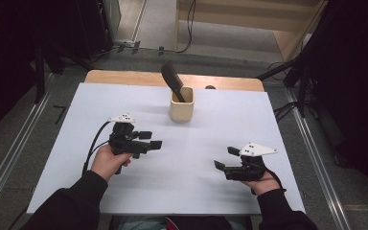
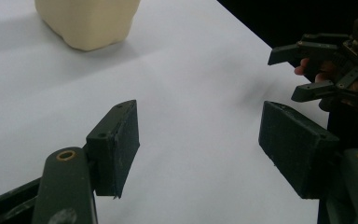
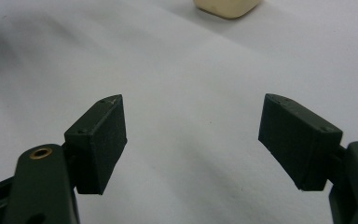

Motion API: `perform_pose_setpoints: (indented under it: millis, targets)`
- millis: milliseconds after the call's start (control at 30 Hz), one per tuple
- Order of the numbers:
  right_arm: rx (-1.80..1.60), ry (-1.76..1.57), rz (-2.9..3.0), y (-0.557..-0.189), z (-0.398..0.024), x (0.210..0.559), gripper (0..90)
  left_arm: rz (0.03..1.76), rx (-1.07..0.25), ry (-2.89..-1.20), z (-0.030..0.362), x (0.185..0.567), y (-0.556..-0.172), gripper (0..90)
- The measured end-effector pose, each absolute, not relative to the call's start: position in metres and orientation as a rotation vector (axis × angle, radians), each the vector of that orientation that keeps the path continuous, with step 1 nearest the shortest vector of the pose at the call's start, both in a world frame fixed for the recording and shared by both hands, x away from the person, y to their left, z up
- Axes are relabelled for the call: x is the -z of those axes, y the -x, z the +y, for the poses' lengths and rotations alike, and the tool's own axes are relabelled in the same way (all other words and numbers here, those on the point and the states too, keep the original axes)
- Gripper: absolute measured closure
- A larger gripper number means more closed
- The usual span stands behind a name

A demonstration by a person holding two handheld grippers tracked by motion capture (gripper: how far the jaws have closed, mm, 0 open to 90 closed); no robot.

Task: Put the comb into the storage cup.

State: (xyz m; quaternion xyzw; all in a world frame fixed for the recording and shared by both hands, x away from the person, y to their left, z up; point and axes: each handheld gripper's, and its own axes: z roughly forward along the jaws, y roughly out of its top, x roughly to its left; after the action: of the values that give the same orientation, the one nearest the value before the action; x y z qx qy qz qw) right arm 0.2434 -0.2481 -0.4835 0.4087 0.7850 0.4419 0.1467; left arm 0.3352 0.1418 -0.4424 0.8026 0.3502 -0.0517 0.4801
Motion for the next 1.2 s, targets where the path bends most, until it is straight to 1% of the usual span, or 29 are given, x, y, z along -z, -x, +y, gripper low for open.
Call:
perform_pose_setpoints:
  millis: [67,733,1200]
  targets:
    - [-1.271,-1.177,2.26,-0.243,-0.248,0.484,21.4,0.855,0.124,-1.962,0.143,0.442,-0.334,28.5]
    - [-1.263,-1.182,2.261,-0.245,-0.249,0.485,21.4,0.843,0.127,-2.022,0.154,0.446,-0.319,28.4]
    - [-1.252,-1.176,2.269,-0.244,-0.249,0.485,21.4,0.85,0.122,-2.02,0.166,0.446,-0.31,28.4]
